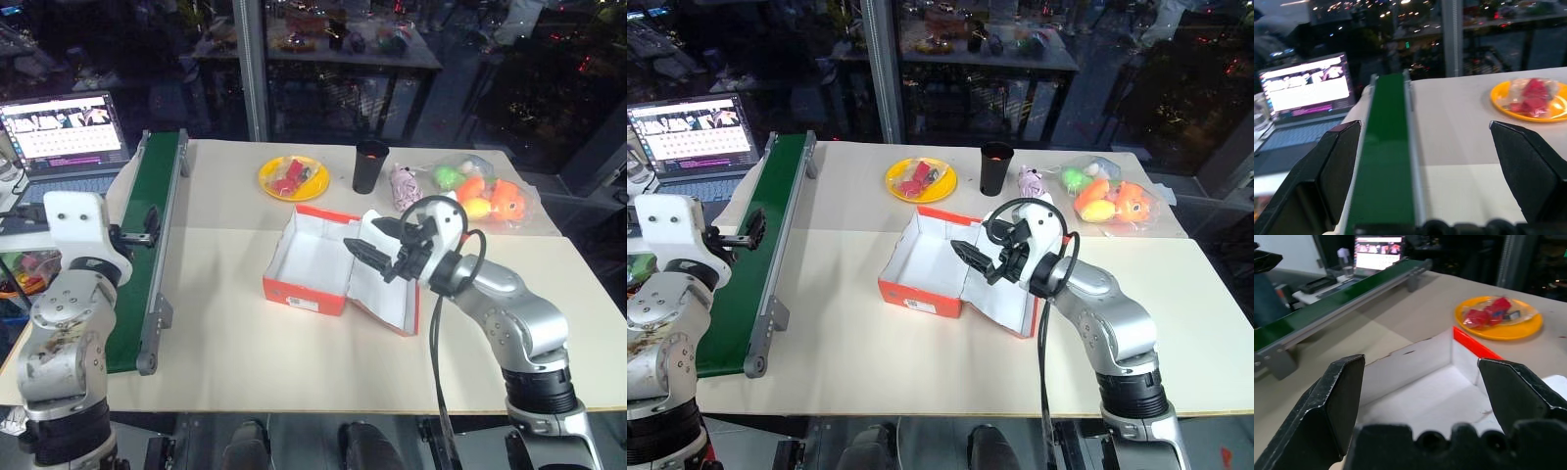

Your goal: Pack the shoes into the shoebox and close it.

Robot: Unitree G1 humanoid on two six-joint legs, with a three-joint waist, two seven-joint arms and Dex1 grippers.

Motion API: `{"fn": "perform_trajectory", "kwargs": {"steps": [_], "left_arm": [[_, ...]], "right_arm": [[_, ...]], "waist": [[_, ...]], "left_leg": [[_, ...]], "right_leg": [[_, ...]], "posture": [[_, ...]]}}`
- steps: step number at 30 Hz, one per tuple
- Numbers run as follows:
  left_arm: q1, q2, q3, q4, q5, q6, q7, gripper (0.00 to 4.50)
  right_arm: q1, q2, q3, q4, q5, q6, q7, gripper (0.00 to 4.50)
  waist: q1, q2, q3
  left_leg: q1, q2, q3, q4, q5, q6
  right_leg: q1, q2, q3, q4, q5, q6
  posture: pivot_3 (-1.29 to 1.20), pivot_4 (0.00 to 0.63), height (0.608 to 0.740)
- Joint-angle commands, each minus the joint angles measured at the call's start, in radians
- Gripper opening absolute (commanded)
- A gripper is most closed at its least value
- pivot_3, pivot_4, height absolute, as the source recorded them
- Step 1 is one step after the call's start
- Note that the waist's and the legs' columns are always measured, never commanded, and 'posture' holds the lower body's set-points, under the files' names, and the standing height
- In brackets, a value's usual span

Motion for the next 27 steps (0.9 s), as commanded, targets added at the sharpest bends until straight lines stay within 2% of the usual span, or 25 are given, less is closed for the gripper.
{"fn": "perform_trajectory", "kwargs": {"steps": [1,19,27], "left_arm": [[0.003,0.003,0.031,-0.038,0.004,0.013,0.016,4.50],[0.020,-0.035,0.016,-0.012,0.006,0.012,0.038,4.50],[0.014,-0.035,0.047,0.087,-0.003,-0.023,0.021,4.50]], "right_arm": [[-0.037,0.001,-0.006,-0.005,-0.005,-0.031,0.024,4.37],[-0.069,-0.012,0.003,0.055,-0.033,-0.016,0.078,4.37],[-0.053,-0.008,0.024,0.116,-0.110,-0.023,0.045,4.37]], "waist": [[0.000,0.000,0.000],[0.001,0.000,0.000],[0.000,0.000,0.000]], "left_leg": [[0.000,0.000,0.000,0.000,0.000,0.000],[0.000,0.000,0.000,0.000,0.000,-0.001],[0.000,0.000,0.000,0.000,0.000,0.000]], "right_leg": [[0.000,0.000,0.000,0.000,0.000,0.000],[0.000,0.000,0.000,0.000,0.001,-0.001],[0.000,0.000,0.000,0.000,0.001,-0.001]], "posture": [[0.00,0.150,0.736],[0.00,0.150,0.736],[0.00,0.150,0.736]]}}
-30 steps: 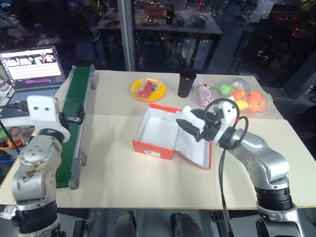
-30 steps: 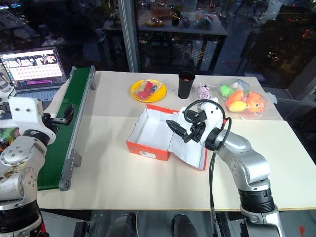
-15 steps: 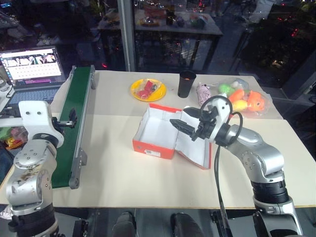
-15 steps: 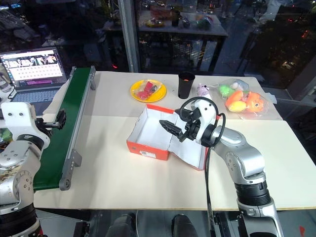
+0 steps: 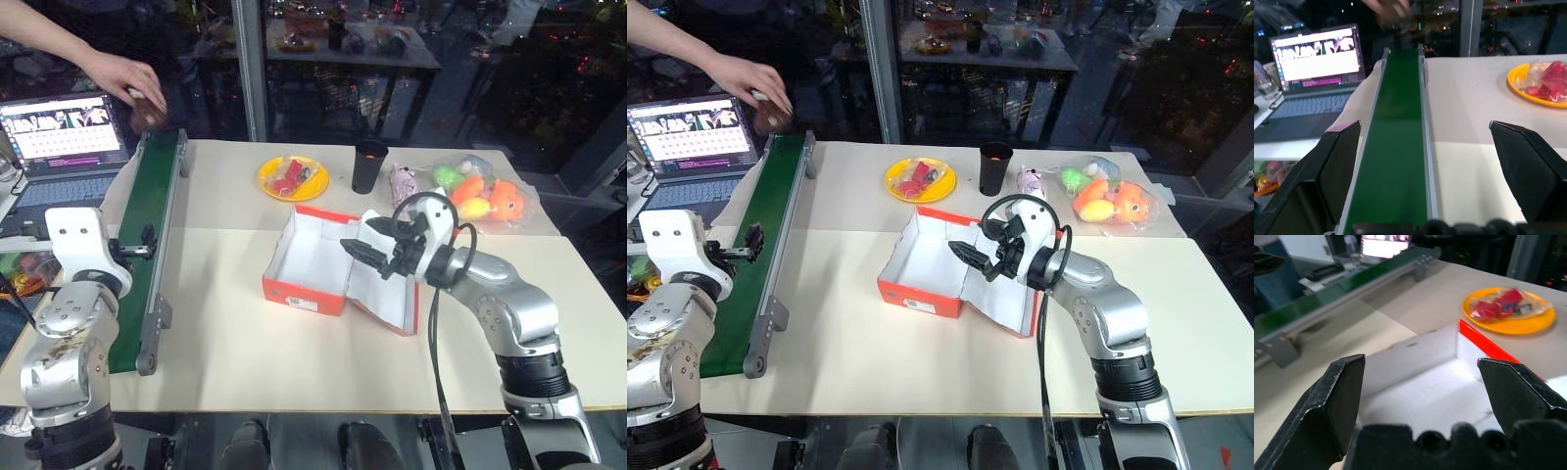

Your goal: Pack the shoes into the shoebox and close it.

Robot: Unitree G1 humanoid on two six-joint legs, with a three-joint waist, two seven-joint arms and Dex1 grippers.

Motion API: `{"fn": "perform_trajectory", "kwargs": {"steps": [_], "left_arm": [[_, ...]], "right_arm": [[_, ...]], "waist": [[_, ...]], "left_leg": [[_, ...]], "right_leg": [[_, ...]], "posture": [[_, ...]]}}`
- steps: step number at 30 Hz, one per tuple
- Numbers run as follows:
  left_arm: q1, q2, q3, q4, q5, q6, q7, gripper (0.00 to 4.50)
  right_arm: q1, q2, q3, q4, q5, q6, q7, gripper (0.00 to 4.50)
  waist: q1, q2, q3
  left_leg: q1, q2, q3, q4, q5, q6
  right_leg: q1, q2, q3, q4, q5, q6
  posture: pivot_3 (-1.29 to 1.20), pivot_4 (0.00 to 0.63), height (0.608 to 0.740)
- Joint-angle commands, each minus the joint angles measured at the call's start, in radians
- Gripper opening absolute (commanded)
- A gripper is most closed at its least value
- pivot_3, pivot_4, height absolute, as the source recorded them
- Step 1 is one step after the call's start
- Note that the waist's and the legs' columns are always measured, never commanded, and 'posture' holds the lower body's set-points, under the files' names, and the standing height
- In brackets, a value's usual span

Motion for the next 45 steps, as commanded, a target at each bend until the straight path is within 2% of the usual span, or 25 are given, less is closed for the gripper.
{"fn": "perform_trajectory", "kwargs": {"steps": [1,10,16,25,45], "left_arm": [[-0.013,0.009,0.042,0.045,-0.004,-0.041,-0.009,4.50],[-0.014,0.058,0.056,0.127,-0.044,-0.092,-0.112,4.50],[-0.030,0.158,0.068,0.245,-0.041,-0.154,-0.201,4.50],[-0.166,0.196,0.030,0.414,-0.045,-0.157,-0.212,4.50],[-0.441,0.246,-0.048,0.836,-0.011,-0.177,-0.221,4.50]], "right_arm": [[-0.003,-0.002,0.003,0.022,-0.041,-0.024,-0.017,4.37],[-0.045,0.043,0.033,0.088,-0.052,-0.034,0.032,4.37],[-0.088,0.052,0.048,0.107,-0.048,-0.019,0.077,4.37],[-0.100,0.069,0.074,0.037,-0.013,0.042,0.119,4.37],[-0.078,0.055,0.061,-0.016,-0.010,0.056,0.073,4.37]], "waist": [[-0.001,0.000,0.000],[-0.005,0.000,0.000],[-0.006,0.000,0.000],[0.000,0.000,0.000],[0.017,0.000,0.000]], "left_leg": [[0.000,0.000,0.000,0.000,0.000,0.000],[0.000,0.000,0.000,-0.001,0.000,0.000],[0.000,0.000,0.000,-0.001,0.000,0.000],[-0.002,0.000,0.000,-0.001,0.000,0.000],[-0.006,0.000,0.001,-0.002,0.000,0.000]], "right_leg": [[0.000,0.000,0.000,0.000,0.000,0.000],[-0.001,0.000,0.000,0.000,0.000,0.000],[-0.002,0.000,0.000,0.000,0.000,0.000],[-0.003,0.000,-0.001,0.000,0.000,-0.001],[-0.009,0.001,-0.001,0.002,0.005,0.004]], "posture": [[0.00,0.150,0.736],[0.00,0.150,0.736],[0.00,0.150,0.736],[0.00,0.150,0.736],[0.00,0.150,0.736]]}}
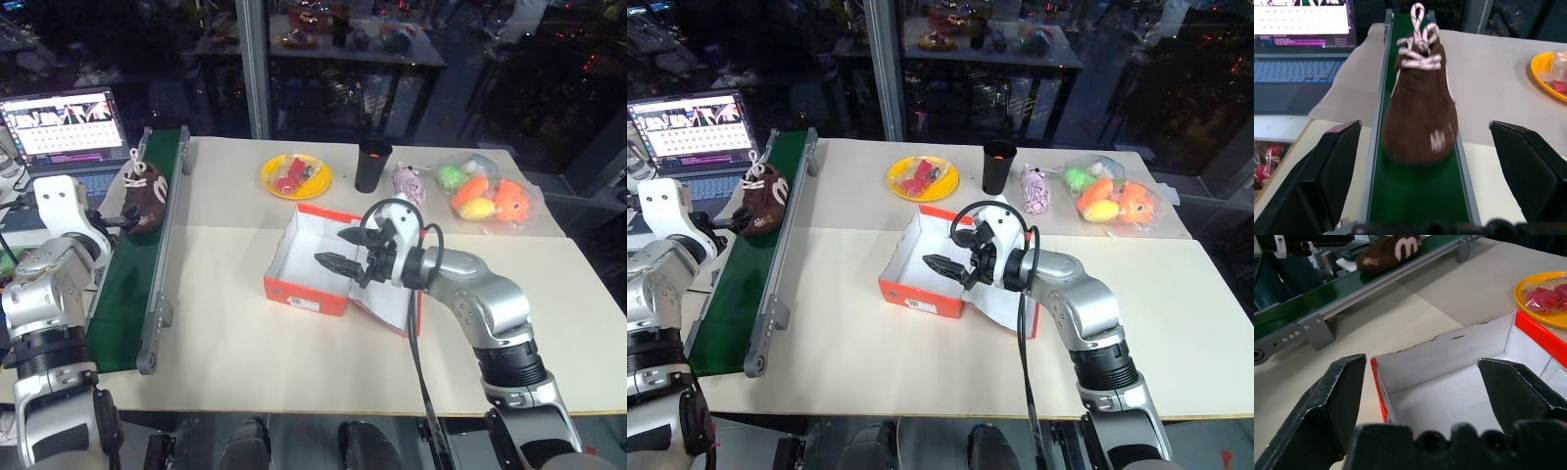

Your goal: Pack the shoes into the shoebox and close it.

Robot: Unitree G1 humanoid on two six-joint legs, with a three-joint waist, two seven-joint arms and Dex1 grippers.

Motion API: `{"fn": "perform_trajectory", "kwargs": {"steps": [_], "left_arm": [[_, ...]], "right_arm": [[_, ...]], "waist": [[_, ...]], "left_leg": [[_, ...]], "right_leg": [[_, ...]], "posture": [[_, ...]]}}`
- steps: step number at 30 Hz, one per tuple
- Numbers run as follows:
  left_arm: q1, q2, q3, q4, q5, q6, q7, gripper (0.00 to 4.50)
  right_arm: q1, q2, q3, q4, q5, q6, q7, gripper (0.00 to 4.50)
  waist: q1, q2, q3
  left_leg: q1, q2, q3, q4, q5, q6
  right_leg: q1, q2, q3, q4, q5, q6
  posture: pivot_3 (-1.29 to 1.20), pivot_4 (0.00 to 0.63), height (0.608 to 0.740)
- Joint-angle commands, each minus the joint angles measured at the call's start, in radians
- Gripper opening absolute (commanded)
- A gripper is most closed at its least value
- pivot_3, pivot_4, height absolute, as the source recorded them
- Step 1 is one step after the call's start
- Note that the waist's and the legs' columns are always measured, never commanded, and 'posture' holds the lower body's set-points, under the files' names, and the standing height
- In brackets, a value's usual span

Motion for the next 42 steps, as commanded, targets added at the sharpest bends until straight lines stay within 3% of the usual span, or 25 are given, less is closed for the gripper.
{"fn": "perform_trajectory", "kwargs": {"steps": [1,7,13,17,21,25,33,42], "left_arm": [[-0.057,0.019,-0.017,0.055,0.019,-0.028,-0.002,4.50],[-0.102,0.007,-0.055,0.171,0.037,-0.040,-0.018,4.50],[-0.051,-0.001,-0.063,0.117,0.017,0.029,-0.050,2.84],[-0.041,-0.013,-0.044,0.070,0.007,0.056,-0.030,1.43],[-0.061,-0.038,-0.029,-0.002,-0.016,0.088,-0.012,0.52],[-0.131,-0.101,-0.021,-0.128,-0.107,0.162,-0.018,0.52],[-0.242,-0.312,-0.137,-0.389,-0.292,0.363,-0.031,0.52],[-0.258,-0.456,-0.215,-0.444,-0.354,0.425,-0.018,0.52]], "right_arm": [[-0.011,-0.007,-0.029,-0.036,0.011,-0.007,-0.002,4.37],[-0.022,-0.010,-0.023,-0.021,-0.003,-0.019,-0.001,4.37],[-0.018,-0.012,-0.019,-0.027,-0.010,-0.021,-0.001,4.50],[-0.016,-0.013,-0.016,-0.031,-0.010,-0.019,0.000,4.50],[-0.014,-0.014,-0.019,-0.038,-0.006,-0.014,-0.001,4.50],[-0.034,0.032,-0.093,-0.033,0.066,0.032,-0.044,4.50],[-0.199,0.248,-0.455,0.063,0.427,0.278,-0.365,4.50],[-0.203,0.284,-0.491,0.057,0.538,0.358,-0.537,4.50]], "waist": [[0.001,0.000,0.000],[0.002,0.000,0.000],[0.003,0.000,0.000],[0.008,0.000,0.000],[0.008,0.000,0.000],[0.010,-0.002,0.001],[0.005,-0.002,0.001],[-0.016,-0.002,0.002]], "left_leg": [[0.000,0.000,0.000,0.000,0.000,0.000],[-0.004,0.000,0.000,0.001,0.002,0.003],[-0.005,0.000,0.000,0.001,0.002,0.003],[-0.005,0.000,0.000,0.003,0.001,0.000],[-0.005,0.000,0.000,0.005,0.001,-0.002],[-0.006,0.000,0.000,0.005,0.003,-0.003],[-0.009,0.000,-0.001,0.006,0.007,0.004],[-0.008,0.000,-0.003,0.005,0.009,0.006]], "right_leg": [[0.000,0.000,0.000,0.000,0.000,0.000],[-0.003,0.000,0.000,0.001,0.000,0.000],[-0.005,0.000,0.000,0.002,0.000,0.000],[-0.005,0.000,0.000,0.007,0.000,0.000],[-0.005,0.000,0.000,0.010,0.000,0.000],[-0.005,0.000,-0.001,0.009,0.001,0.000],[-0.006,0.000,-0.001,0.009,0.002,0.002],[-0.006,0.001,0.000,0.009,0.002,0.002]], "posture": [[0.00,0.150,0.736],[0.00,0.150,0.736],[0.00,0.150,0.736],[0.00,0.150,0.736],[0.00,0.150,0.736],[0.00,0.150,0.736],[0.00,0.150,0.736],[0.00,0.150,0.736]]}}
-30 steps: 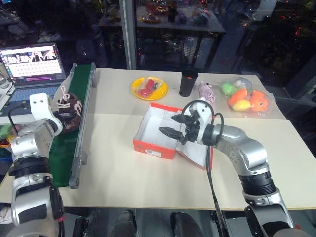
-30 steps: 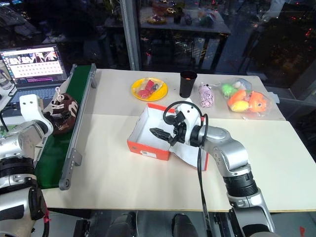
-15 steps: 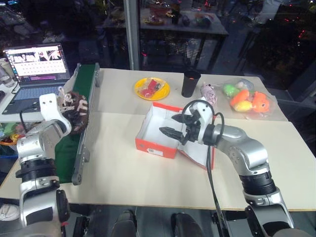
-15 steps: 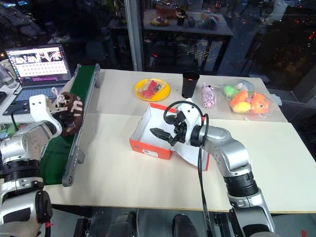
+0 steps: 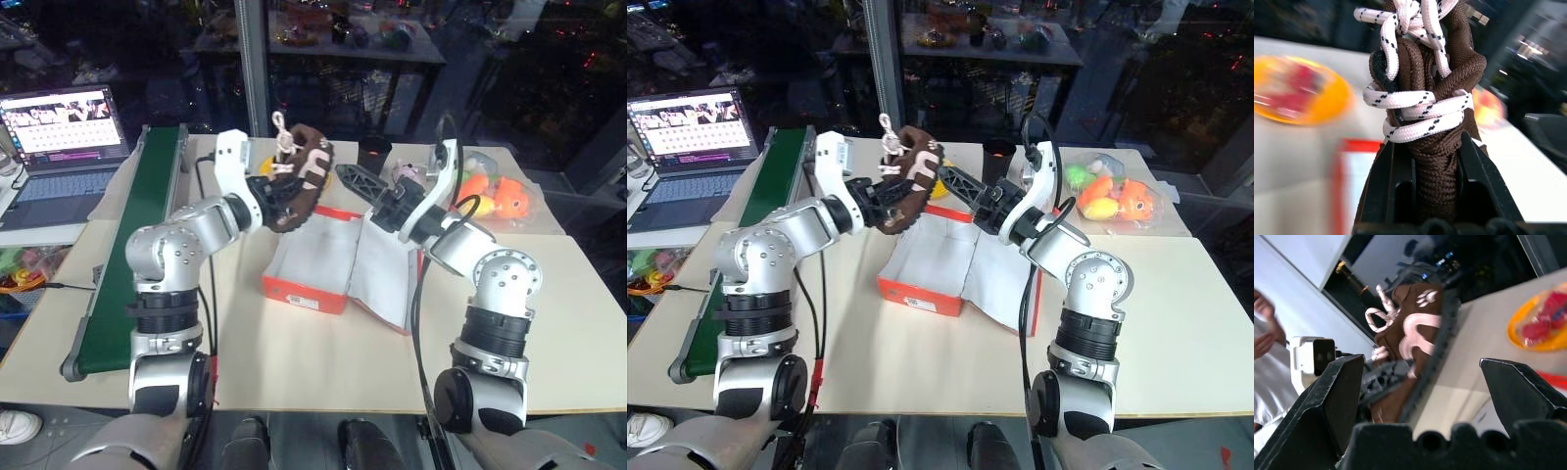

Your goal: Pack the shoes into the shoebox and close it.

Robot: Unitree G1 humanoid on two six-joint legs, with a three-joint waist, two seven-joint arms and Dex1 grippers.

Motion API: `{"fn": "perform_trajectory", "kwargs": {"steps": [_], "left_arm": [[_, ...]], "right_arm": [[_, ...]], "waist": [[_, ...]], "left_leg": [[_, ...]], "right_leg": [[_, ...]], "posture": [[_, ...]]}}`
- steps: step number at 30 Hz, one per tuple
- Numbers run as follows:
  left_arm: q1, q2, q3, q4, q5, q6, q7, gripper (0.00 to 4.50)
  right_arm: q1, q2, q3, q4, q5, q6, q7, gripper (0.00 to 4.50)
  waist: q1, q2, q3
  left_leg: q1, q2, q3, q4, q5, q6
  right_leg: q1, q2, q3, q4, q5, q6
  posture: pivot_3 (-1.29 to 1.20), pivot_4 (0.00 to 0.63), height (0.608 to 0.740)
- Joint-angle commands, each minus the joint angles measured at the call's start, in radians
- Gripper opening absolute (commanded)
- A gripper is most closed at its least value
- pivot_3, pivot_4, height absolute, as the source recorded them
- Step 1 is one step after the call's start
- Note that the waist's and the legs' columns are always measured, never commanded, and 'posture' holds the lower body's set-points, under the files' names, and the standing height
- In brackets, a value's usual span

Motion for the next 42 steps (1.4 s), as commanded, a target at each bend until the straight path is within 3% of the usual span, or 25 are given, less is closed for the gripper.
{"fn": "perform_trajectory", "kwargs": {"steps": [1,12,15,24,27,32,37,42], "left_arm": [[-0.032,-0.022,-0.003,-0.041,-0.029,-0.009,-0.002,0.52],[-0.023,-0.105,-0.013,-0.040,-0.060,0.008,0.028,0.52],[-0.020,-0.113,-0.010,-0.045,-0.070,0.017,0.037,0.48],[-0.024,-0.128,0.006,-0.047,-0.092,0.035,0.072,0.48],[-0.027,-0.131,0.015,-0.043,-0.099,0.032,0.081,0.48],[-0.020,-0.136,0.108,-0.039,-0.149,0.038,0.126,2.35],[-0.011,-0.036,0.132,0.003,-0.095,0.016,0.140,4.11],[0.040,0.098,0.114,0.025,-0.044,0.021,0.115,4.11]], "right_arm": [[-0.004,0.006,-0.008,-0.035,0.050,0.012,-0.046,4.50],[0.026,0.010,0.003,-0.033,0.084,-0.016,-0.092,4.50],[0.026,0.020,0.001,-0.017,0.076,-0.039,-0.095,3.80],[0.001,0.027,0.011,0.032,0.057,-0.104,-0.086,0.71],[-0.008,0.022,0.022,0.049,0.046,-0.121,-0.078,0.24],[-0.038,-0.005,0.045,0.076,-0.010,-0.160,-0.080,0.21],[-0.103,-0.063,0.061,0.122,-0.103,-0.199,-0.116,0.21],[-0.170,-0.102,0.121,0.168,-0.222,-0.136,-0.218,0.21]], "waist": [[-0.004,0.000,0.000],[-0.008,0.000,0.000],[-0.012,0.000,0.000],[-0.012,0.000,0.000],[-0.012,0.000,0.000],[-0.013,0.000,0.000],[-0.013,0.000,0.000],[-0.015,0.001,0.001]], "left_leg": [[0.000,0.000,0.000,0.000,0.000,0.000],[0.000,0.000,-0.001,0.001,0.001,0.001],[0.000,0.000,-0.001,0.001,0.001,0.001],[0.000,-0.001,-0.002,0.001,0.001,0.001],[0.000,-0.001,-0.002,0.001,0.001,0.001],[0.000,-0.001,-0.002,0.001,0.001,0.001],[0.000,-0.001,-0.002,0.001,0.001,0.001],[0.000,-0.001,-0.002,-0.001,0.001,0.001]], "right_leg": [[0.000,0.000,0.000,0.000,0.000,0.000],[0.001,0.000,0.000,0.000,0.000,0.000],[0.001,0.000,0.000,0.000,0.000,0.000],[0.001,0.000,0.000,0.000,0.000,0.000],[0.001,0.000,0.000,-0.001,0.000,0.000],[0.001,0.000,0.000,-0.001,0.000,0.000],[0.001,0.000,0.000,-0.001,0.000,0.000],[0.000,0.000,0.000,-0.001,0.000,0.000]], "posture": [[0.00,0.150,0.736],[0.00,0.150,0.736],[0.00,0.150,0.736],[0.00,0.150,0.736],[0.00,0.150,0.736],[0.00,0.150,0.736],[0.00,0.150,0.736],[0.00,0.150,0.736]]}}
